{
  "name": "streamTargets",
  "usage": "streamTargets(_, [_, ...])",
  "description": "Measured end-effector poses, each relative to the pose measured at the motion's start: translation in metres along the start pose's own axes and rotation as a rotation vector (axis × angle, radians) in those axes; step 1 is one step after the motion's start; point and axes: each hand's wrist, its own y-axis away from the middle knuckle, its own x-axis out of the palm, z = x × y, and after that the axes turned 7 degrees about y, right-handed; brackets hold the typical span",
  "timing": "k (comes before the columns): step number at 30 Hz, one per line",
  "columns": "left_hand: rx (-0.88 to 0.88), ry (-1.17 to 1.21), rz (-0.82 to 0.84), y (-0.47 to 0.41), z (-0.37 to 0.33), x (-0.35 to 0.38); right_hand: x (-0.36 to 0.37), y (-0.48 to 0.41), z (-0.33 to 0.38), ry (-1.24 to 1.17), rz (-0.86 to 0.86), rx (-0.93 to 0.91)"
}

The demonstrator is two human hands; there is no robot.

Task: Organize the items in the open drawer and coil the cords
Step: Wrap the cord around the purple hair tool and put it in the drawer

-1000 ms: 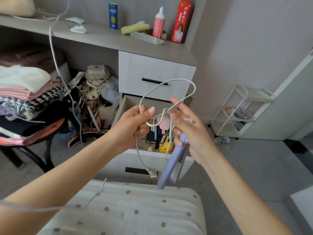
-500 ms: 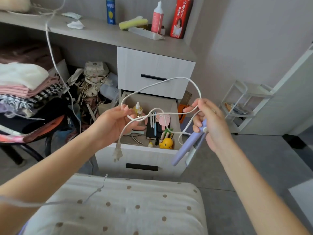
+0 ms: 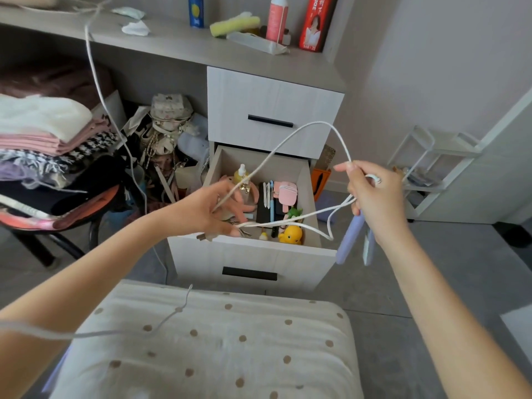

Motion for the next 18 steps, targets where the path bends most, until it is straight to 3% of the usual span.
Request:
streamTargets(3, [-0.085,-0.076,0.073,-0.001,-0.001,0.008,0.005,-0.001,0.0,0.0,-0.077,-0.009])
streamTargets(6, [-0.046,-0.052,0.021,-0.002,-0.001,0.014,0.005,0.002,0.003,-0.021,-0.073,-0.051])
streamTargets(12, [0.018,0.577,-0.08,0.0,0.004,0.027,0.012,0.011,0.0,-0.531,0.447,0.11])
streamTargets(15, [-0.005,0.704,-0.091,-0.004,-0.007,0.038,0.026,0.019,0.005,-0.468,0.595,0.096])
streamTargets(18, [-0.024,0.657,-0.049,-0.005,-0.017,0.046,0.041,0.028,0.016,-0.295,0.621,0.063])
